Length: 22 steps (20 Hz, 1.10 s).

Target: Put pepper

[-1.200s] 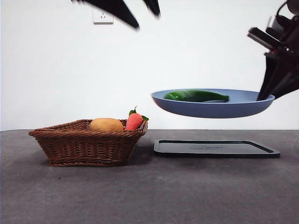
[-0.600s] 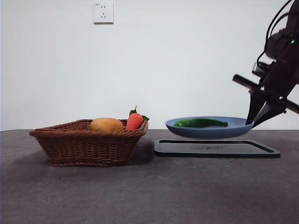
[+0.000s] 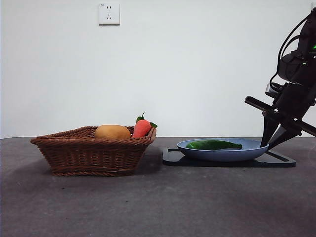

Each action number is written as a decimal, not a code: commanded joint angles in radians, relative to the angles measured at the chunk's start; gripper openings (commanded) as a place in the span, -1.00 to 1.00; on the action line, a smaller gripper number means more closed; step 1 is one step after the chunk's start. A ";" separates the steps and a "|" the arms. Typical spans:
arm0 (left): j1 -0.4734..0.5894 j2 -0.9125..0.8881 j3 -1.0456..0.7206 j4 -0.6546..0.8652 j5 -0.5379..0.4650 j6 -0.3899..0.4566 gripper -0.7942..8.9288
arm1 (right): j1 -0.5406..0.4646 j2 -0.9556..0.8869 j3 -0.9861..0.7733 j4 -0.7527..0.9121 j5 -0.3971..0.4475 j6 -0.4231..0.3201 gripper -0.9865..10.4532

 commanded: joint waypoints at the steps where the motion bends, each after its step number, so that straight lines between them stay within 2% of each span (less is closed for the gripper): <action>1: -0.010 0.009 0.019 0.005 -0.002 0.004 -0.36 | 0.001 0.023 0.024 0.003 -0.002 -0.010 -0.63; 3: -0.010 0.009 0.019 0.005 -0.002 0.004 -0.36 | 0.001 0.022 0.024 -0.005 -0.001 -0.011 -0.52; 7: -0.010 0.009 0.019 -0.006 -0.003 0.005 -0.36 | -0.020 -0.053 0.024 -0.045 -0.001 -0.012 -0.50; 13: -0.010 0.009 0.019 -0.025 -0.029 0.052 -0.36 | -0.032 -0.368 0.024 -0.169 -0.005 -0.082 -0.50; 20: -0.010 0.009 0.019 -0.025 -0.029 0.095 -0.36 | 0.053 -0.775 0.024 -0.521 -0.008 -0.222 -0.51; 22: -0.010 0.009 0.019 -0.026 -0.029 0.099 -0.36 | 0.094 -0.871 0.024 -0.617 -0.008 -0.240 -0.51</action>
